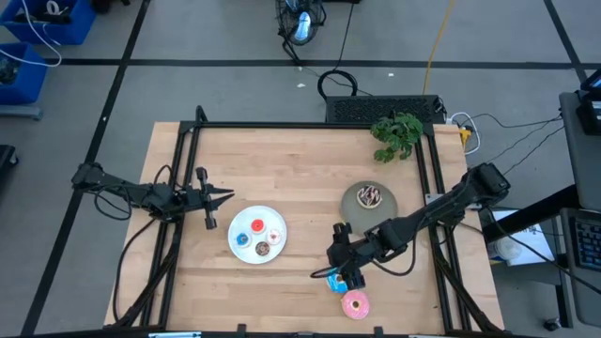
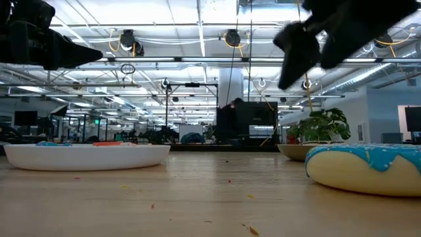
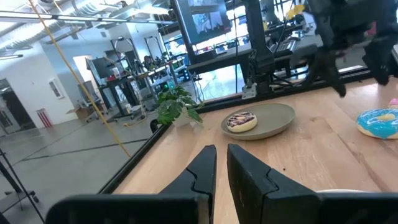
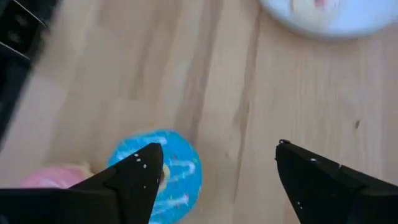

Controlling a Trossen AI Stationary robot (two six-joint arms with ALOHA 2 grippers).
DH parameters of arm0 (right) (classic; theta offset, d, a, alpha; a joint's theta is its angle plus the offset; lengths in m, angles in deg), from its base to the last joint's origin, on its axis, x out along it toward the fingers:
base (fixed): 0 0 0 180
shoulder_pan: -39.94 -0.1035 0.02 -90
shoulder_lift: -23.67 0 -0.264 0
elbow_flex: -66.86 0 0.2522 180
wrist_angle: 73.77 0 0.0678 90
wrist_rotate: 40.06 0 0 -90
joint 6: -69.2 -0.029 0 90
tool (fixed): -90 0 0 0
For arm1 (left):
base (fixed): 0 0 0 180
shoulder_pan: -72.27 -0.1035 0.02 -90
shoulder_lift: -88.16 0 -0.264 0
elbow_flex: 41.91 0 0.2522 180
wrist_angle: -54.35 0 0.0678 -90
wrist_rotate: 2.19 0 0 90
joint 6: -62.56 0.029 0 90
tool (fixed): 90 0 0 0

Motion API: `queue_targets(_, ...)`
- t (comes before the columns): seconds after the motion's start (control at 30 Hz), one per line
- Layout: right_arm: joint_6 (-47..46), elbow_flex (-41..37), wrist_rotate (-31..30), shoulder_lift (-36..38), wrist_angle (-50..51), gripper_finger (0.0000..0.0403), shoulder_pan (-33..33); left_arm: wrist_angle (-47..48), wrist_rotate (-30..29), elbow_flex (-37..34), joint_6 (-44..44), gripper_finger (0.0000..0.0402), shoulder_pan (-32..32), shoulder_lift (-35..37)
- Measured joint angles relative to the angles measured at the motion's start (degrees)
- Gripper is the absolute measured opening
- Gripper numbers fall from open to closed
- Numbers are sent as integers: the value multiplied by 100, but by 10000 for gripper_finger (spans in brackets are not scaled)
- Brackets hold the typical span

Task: Pick & Place donuts
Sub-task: Put the big blue donut on the gray plate

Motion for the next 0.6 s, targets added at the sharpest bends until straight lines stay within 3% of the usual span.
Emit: queue_targets(0.6, -213, -96, 144, -1137, 6, 294, -208, -7, -3, 0, 9, 47, 0, 0)
